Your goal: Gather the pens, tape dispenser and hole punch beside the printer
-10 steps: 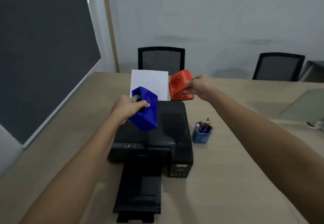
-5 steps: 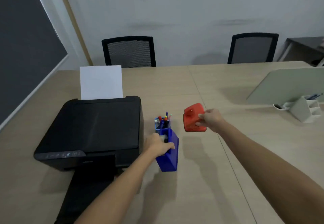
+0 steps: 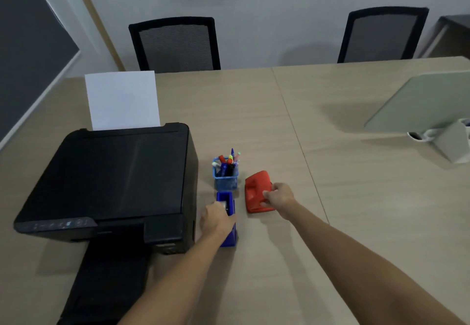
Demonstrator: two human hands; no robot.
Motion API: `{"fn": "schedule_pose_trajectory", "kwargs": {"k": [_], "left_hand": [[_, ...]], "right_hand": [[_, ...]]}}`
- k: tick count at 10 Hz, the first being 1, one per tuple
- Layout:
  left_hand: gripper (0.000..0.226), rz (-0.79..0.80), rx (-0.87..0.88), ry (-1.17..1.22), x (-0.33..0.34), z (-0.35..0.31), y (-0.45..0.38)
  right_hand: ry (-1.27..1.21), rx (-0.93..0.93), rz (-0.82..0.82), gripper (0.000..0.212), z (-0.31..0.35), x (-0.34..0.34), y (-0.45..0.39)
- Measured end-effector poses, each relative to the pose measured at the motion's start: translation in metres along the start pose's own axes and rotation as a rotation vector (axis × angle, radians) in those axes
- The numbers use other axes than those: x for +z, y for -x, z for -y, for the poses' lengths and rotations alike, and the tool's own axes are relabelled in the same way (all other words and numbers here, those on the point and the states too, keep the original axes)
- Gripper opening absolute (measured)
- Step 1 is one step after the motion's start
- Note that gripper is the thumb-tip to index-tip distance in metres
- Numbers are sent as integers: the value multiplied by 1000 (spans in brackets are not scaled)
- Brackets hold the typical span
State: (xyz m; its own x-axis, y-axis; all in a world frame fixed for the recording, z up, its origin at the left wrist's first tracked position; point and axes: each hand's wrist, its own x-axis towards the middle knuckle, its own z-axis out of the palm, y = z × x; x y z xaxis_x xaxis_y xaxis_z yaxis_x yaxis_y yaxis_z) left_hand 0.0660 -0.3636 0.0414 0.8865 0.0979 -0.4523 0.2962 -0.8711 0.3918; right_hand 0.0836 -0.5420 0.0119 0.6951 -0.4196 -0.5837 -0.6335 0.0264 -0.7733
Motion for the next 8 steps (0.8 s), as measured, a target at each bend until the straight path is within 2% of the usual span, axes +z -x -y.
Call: {"fn": "schedule_pose_trajectory", "kwargs": {"k": [2,3,5,6,7,8], "left_hand": [[55,-6,-4,-23,15,3,-3],[55,2,-4,-17,13,3,-2],[70,2,29,28,-3,1,7],[59,-25,100,49,-22,0,15],[40,-31,283,82,-54,3,34],[34,-49,520,217,-89,25,62]], "right_hand": [[23,4,9,25,-13,1,3],[54,4,16,11,-15,-1,3],[311,-76,-40,37,3,-7,25],[393,-119,-86,50,19,-11,45],[417,-159,-122,51,35,-17,70],[309,-249,-175,39,58,-19,99]]}}
